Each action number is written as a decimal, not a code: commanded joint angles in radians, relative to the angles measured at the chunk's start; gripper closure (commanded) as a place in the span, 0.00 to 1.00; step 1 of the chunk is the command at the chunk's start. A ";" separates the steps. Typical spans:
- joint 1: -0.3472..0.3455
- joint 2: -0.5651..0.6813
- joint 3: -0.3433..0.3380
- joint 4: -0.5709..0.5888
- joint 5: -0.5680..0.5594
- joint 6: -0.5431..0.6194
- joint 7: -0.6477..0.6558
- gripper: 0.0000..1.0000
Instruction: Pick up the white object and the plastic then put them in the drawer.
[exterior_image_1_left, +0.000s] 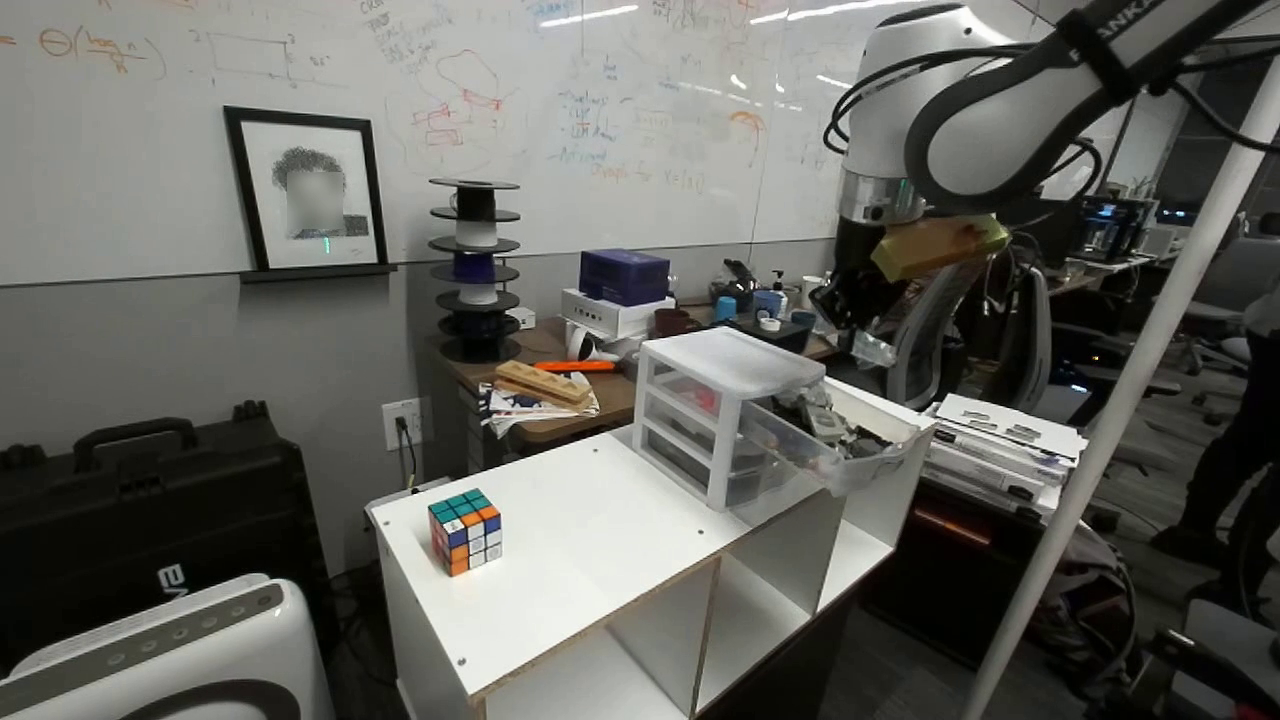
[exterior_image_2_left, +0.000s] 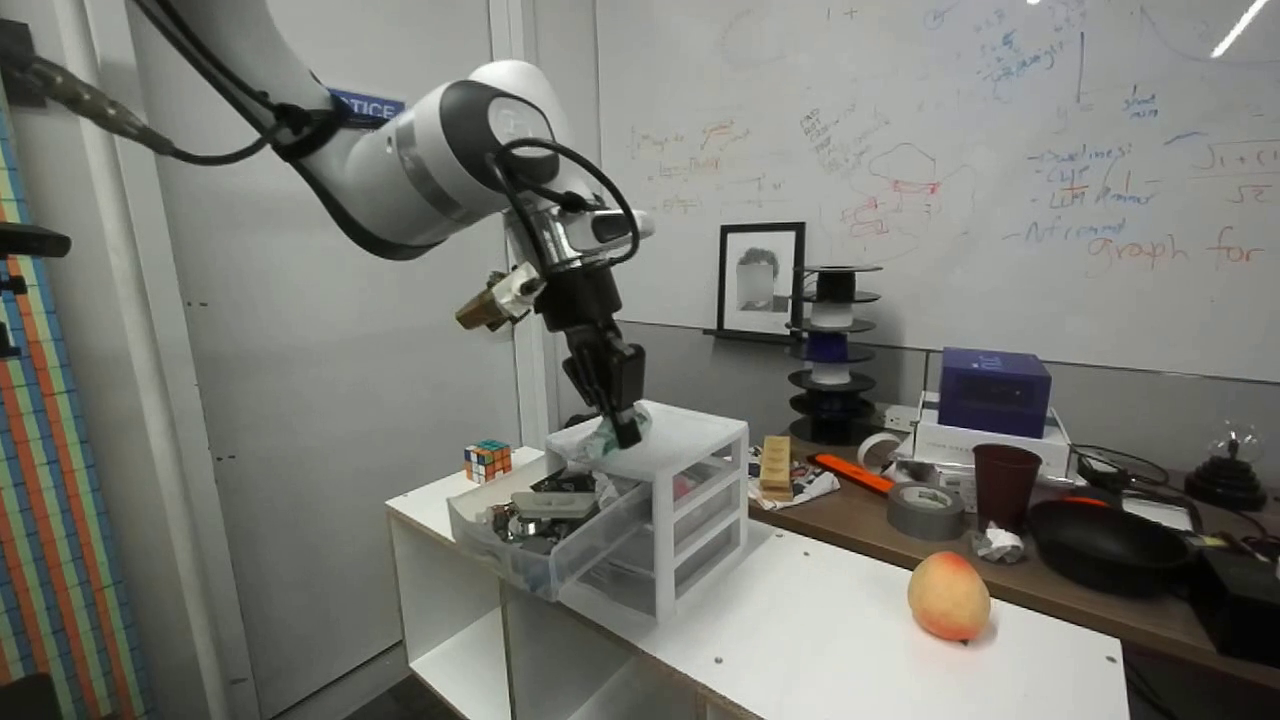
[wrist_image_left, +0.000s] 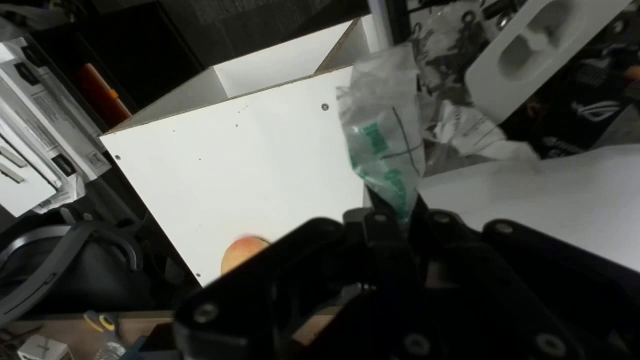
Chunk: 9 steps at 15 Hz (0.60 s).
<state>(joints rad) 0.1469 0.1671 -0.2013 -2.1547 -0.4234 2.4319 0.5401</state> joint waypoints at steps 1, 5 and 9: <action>0.010 -0.097 0.078 -0.078 -0.104 -0.061 0.088 0.92; -0.008 -0.107 0.155 -0.128 -0.079 -0.068 0.087 0.93; -0.022 -0.075 0.172 -0.149 -0.058 -0.026 0.089 0.93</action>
<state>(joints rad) 0.1529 0.0961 -0.0484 -2.2794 -0.4911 2.3647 0.6161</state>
